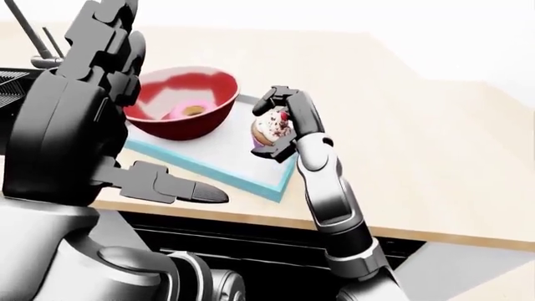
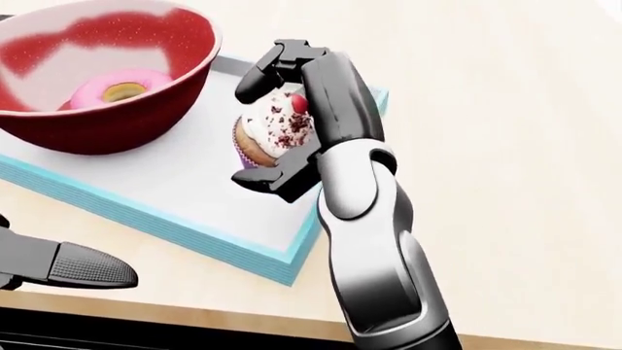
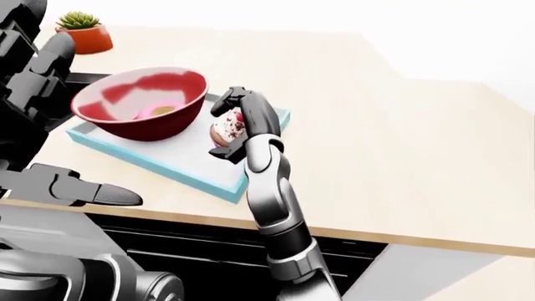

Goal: Pick up the bowl with donut and place it on the tray. Pick up the cupcake and place it on the tray.

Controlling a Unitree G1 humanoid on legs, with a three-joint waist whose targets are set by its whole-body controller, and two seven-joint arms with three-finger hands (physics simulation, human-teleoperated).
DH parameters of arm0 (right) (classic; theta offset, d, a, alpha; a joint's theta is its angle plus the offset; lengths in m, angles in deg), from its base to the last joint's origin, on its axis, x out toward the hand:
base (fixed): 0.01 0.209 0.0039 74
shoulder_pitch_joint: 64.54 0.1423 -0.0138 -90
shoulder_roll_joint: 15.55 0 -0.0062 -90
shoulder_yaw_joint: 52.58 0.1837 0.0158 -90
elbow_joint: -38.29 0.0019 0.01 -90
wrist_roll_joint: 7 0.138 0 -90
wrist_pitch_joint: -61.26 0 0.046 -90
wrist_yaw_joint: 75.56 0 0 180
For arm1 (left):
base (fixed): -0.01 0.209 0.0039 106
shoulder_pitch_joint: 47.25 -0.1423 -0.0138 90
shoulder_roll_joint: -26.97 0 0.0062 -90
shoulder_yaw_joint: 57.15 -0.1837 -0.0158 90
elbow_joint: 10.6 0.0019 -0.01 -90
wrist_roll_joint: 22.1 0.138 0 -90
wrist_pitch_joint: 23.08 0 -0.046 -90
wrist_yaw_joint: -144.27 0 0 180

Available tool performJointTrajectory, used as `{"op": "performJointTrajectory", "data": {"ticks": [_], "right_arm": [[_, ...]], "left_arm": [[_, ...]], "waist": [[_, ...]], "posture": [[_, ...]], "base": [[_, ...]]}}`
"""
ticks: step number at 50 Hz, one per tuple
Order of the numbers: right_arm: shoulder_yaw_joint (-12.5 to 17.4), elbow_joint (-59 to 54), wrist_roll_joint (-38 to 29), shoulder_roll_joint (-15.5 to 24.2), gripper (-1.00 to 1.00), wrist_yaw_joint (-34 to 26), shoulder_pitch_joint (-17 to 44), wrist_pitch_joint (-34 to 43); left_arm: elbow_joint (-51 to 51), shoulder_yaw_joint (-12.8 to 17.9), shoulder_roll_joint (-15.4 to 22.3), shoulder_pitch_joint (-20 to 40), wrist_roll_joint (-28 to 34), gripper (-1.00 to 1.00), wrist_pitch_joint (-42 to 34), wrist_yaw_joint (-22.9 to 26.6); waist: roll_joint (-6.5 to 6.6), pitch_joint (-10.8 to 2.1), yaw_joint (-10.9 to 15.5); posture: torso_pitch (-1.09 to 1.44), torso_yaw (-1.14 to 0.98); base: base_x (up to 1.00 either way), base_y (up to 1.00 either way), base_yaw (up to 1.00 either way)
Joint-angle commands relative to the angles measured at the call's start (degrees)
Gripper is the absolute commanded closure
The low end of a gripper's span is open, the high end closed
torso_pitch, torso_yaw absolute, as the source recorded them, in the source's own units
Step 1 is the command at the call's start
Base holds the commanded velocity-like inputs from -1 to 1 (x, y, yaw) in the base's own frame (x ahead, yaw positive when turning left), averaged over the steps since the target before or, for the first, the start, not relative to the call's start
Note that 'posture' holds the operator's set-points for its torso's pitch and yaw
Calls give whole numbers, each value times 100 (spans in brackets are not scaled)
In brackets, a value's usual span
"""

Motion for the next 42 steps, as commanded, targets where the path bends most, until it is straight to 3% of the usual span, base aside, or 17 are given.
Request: {"op": "performJointTrajectory", "data": {"ticks": [1,4,10,12,18,25,31,42], "right_arm": [[-3,177,-46,-18,40,79,185,-196],[-19,168,-73,-39,22,72,166,-207],[-40,12,-60,-93,8,154,73,-368],[-44,-37,-56,-103,-13,167,66,-401],[-70,-136,-43,-142,-47,216,-6,-510],[-69,-138,-57,-140,-57,198,-75,-566],[13,479,-78,-50,-71,-96,10,-130],[381,3224,158,420,-87,-1088,-19,1736]], "left_arm": [[-24,-68,12,129,-56,-100,80,-57],[-24,-28,-11,83,-141,-100,131,-102],[-24,48,84,244,-72,-100,-5,44],[-24,47,106,266,-56,-100,-30,66],[-24,56,76,261,-57,-100,-6,63],[-24,111,77,236,-137,-100,31,32],[-24,100,98,264,-105,-100,-3,57],[-24,-225,181,411,287,-100,-255,187]], "waist": [[29,-117,2],[27,-124,5],[33,-129,8],[35,-132,7],[37,-140,9],[33,-139,10],[25,-129,16],[-18,-44,33]], "posture": [[-19,0],[-19,0],[-19,0],[-19,0],[-19,0],[-19,0],[-19,0],[-19,0]], "base": [[0,0,0],[0,0,0],[0,0,0],[0,0,0],[0,0,0],[0,0,0],[0,0,0],[0,0,0]]}}
